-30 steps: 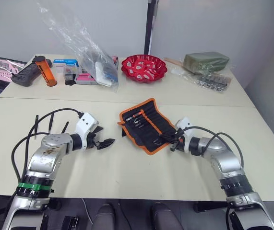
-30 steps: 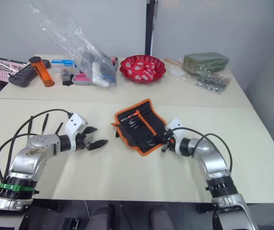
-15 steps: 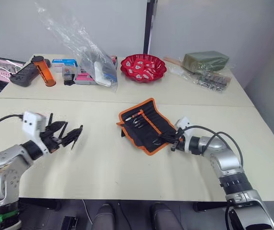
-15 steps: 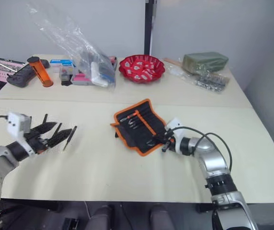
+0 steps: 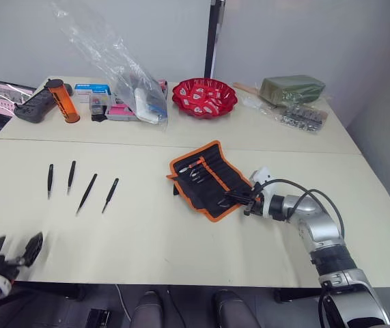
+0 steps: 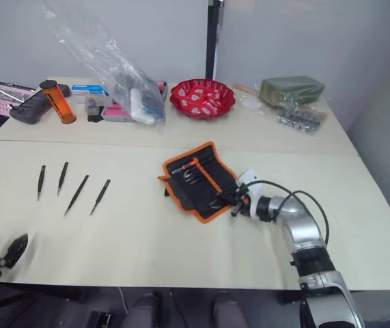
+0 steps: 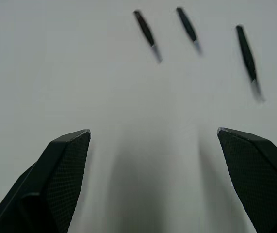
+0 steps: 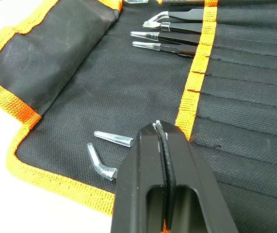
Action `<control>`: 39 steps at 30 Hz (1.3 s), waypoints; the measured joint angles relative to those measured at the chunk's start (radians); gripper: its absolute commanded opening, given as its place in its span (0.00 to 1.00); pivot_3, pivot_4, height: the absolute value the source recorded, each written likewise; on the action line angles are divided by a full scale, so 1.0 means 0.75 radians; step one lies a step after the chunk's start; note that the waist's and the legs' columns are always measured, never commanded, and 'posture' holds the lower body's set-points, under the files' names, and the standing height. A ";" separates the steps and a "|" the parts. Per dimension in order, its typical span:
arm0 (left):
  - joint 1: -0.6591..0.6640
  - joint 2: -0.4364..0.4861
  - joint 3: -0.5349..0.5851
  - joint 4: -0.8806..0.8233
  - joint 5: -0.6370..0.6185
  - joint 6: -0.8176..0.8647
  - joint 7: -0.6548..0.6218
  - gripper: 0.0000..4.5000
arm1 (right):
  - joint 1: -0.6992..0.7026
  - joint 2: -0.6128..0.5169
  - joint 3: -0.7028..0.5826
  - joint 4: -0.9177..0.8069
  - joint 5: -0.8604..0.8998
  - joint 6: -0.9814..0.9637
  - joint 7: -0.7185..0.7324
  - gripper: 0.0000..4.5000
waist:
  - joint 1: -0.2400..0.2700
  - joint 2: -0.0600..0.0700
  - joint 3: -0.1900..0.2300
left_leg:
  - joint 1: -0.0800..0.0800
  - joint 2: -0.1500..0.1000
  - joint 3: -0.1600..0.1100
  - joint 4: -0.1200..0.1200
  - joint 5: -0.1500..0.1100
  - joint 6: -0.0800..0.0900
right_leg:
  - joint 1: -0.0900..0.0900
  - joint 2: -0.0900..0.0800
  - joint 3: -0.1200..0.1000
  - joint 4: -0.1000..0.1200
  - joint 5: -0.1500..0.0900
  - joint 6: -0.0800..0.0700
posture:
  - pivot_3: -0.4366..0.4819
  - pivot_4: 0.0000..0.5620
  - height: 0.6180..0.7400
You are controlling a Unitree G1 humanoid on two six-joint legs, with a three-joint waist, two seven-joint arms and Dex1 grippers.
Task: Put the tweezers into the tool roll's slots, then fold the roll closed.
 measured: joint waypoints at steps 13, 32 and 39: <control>-0.079 -0.045 0.004 -0.053 -0.069 0.000 0.182 0.99 | 0.001 0.000 0.005 -0.001 -0.018 -0.007 0.014 0.00 | 0.001 -0.006 -0.004 | 0.000 0.000 0.000 0.000 -0.001 -0.001 | 0.001 0.000 0.000 -0.001 -0.001 -0.001 | 0.48 0.27 0.91; -0.794 0.140 -0.262 0.516 0.077 0.084 0.509 0.59 | 0.063 -0.003 -0.010 -0.139 -0.015 0.067 -0.037 0.00 | 0.005 -0.007 -0.005 | -0.001 -0.001 -0.001 -0.005 0.005 0.009 | 0.003 0.002 -0.001 0.000 0.009 0.013 | 0.48 0.27 0.91; -0.915 0.160 -0.333 0.693 0.132 0.029 0.508 0.59 | 0.072 -0.013 -0.018 -0.160 -0.014 0.096 -0.045 0.00 | 0.012 -0.007 -0.005 | -0.001 -0.001 -0.002 -0.005 0.005 0.008 | 0.003 0.002 -0.001 0.000 0.009 0.014 | 0.48 0.27 0.91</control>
